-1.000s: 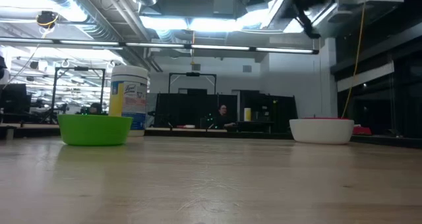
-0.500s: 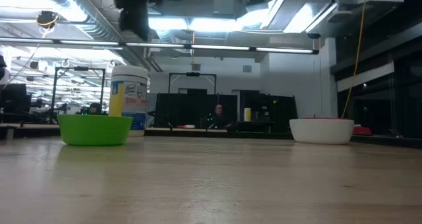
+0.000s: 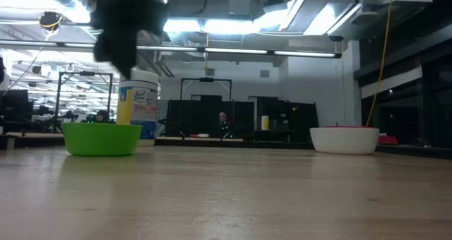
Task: Nest bowls inside each other
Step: Stack the green bowl on the red bowl
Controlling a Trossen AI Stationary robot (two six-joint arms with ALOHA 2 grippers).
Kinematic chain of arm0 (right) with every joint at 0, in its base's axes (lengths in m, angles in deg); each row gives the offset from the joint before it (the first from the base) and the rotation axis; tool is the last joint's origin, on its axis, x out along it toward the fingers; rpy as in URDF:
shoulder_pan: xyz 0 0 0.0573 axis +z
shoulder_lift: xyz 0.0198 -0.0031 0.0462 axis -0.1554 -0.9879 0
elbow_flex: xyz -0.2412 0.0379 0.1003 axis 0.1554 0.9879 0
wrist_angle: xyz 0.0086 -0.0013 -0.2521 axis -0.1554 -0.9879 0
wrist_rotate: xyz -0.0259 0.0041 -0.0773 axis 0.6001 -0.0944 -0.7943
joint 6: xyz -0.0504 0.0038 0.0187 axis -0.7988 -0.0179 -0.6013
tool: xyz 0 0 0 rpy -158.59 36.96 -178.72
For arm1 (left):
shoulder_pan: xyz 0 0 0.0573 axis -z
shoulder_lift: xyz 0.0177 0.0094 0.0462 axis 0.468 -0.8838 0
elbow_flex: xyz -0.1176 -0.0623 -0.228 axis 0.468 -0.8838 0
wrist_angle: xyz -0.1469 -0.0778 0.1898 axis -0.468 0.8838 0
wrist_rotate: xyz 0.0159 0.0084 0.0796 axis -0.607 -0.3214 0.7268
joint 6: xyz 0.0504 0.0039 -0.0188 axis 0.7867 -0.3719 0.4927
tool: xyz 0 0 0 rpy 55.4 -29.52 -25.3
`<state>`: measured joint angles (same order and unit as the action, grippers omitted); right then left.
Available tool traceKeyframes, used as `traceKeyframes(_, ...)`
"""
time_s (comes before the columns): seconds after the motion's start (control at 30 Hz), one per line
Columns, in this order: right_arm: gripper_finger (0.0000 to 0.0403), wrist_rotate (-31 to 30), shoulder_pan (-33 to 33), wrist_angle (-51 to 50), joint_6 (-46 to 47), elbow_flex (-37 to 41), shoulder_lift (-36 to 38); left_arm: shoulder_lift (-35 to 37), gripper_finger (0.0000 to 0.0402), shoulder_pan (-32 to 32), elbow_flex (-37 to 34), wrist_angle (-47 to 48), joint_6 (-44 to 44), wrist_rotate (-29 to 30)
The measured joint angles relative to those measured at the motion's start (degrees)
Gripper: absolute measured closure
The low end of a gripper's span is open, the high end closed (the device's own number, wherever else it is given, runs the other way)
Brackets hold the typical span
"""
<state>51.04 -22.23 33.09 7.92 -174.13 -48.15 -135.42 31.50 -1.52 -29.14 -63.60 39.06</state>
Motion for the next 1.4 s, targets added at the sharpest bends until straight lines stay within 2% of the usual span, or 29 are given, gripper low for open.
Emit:
traceKeyframes(0.23, 0.0241, 1.80, 0.04, 0.01, 0.62, 0.00, 0.00, -2.18, 0.0242, 2.23, -3.62, -0.94, -4.63, -1.33)
traceKeyframes(0.53, 0.0241, 1.73, 1.42, 0.14, 1.71, 0.00, 0.02, -2.92, 0.0215, -1.60, -6.53, -2.23, -0.51, -0.25)
traceKeyframes(0.77, 0.0258, 1.69, 2.56, 0.38, 2.38, 0.00, 0.02, -4.04, 0.0213, -3.97, -9.41, -4.70, 1.42, -0.91)
traceKeyframes(0.93, 0.0253, 1.35, 2.56, 0.38, 2.45, 0.00, 0.02, -4.34, 0.0213, -5.27, -9.56, -6.57, 2.43, -1.47)
traceKeyframes(1.17, 0.0237, 1.06, 2.56, 0.40, 2.60, 0.00, 0.02, -8.99, 0.0213, -6.06, -9.63, -9.82, 3.81, -5.29)
traceKeyframes(1.4, 0.0244, 1.07, 2.52, 0.64, 3.43, 0.00, 0.02, -14.11, 0.0206, -6.03, -9.61, -13.84, 3.76, -6.72)
